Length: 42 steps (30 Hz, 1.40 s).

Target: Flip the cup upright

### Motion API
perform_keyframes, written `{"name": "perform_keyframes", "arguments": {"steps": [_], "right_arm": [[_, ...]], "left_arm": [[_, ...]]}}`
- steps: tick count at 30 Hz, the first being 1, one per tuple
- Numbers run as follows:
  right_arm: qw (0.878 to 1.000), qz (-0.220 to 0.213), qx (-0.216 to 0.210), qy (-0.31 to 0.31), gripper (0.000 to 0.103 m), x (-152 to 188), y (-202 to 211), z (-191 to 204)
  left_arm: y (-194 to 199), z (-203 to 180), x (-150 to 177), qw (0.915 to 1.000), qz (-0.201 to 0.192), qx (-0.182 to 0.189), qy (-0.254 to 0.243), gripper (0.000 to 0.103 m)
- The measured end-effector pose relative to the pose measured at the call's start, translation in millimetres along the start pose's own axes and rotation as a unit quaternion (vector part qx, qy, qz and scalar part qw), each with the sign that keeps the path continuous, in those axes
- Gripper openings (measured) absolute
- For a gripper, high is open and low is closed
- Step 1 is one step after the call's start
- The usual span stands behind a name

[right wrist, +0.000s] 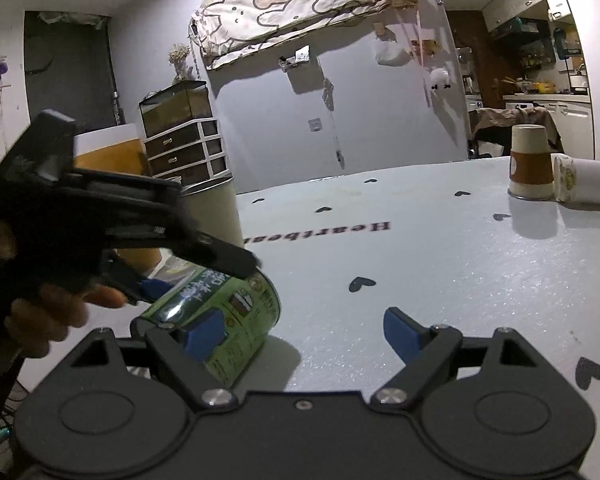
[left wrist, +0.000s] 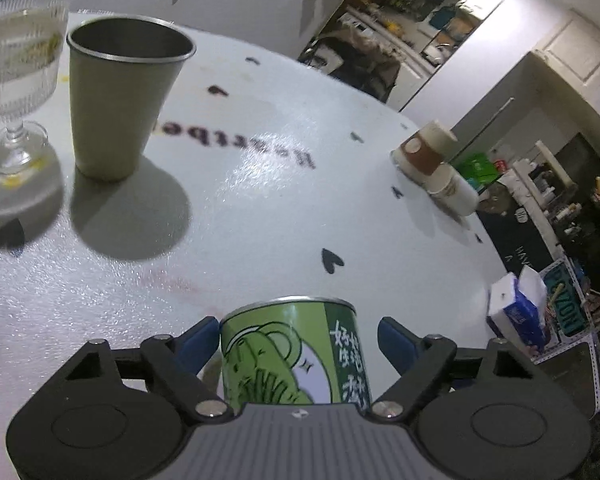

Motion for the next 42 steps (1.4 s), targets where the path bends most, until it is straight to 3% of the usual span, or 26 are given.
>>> {"name": "perform_keyframes", "arguments": {"steps": [2,6,11,15,18,23,29,31,42], "right_arm": [[1.000,-0.001,-0.001,-0.001,0.087,-0.2,1.6,-0.6],[1.000,-0.006,0.003,-0.003,0.087,-0.5,6.7,-2.5],[1.000,-0.014,0.005,-0.003,0.087,-2.5,12.9,-2.9],[1.000,-0.019,-0.001,0.000,0.087,-4.3,15.0,0.7],[1.000,-0.020,-0.005,0.005,0.087,-5.0,14.8,4.8],[1.000,-0.019,-0.010,0.011,0.087,-6.0,13.2,11.7],[1.000,-0.015,-0.013,0.019,0.087,-5.4,10.8,17.9],[1.000,-0.014,-0.013,0.020,0.087,-5.1,10.0,19.2],[0.999,-0.011,-0.014,0.027,0.088,-4.2,8.5,23.0]], "left_arm": [[-2.4,2.6,0.6,1.0000,0.003,-0.001,0.005,0.075],[14.5,5.8,4.0,0.9998,-0.019,0.003,0.001,0.075],[56.5,2.2,13.1,0.9951,-0.079,-0.019,-0.055,0.075],[87.2,5.4,20.1,0.9863,-0.121,-0.058,-0.096,0.075],[103.5,14.6,21.0,0.9755,-0.152,-0.102,-0.122,0.075],[121.0,46.6,7.7,0.9571,-0.204,-0.173,-0.111,0.075],[128.7,90.6,-13.3,0.9155,-0.271,-0.282,-0.092,0.075],[129.9,98.0,-15.8,0.9060,-0.282,-0.303,-0.088,0.075],[123.8,107.2,-11.6,0.8814,-0.289,-0.358,-0.106,0.075]]}}
Point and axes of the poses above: each gripper's, at about its wrist camera, not at the fingertips, and y roughly against the way its jaws point, z to its left, x to its underside, the point moved 2 cm from there along -y, roughly the way its jaws point, and after that the axes turned 7 degrees about -z, right-handed, at the moved point
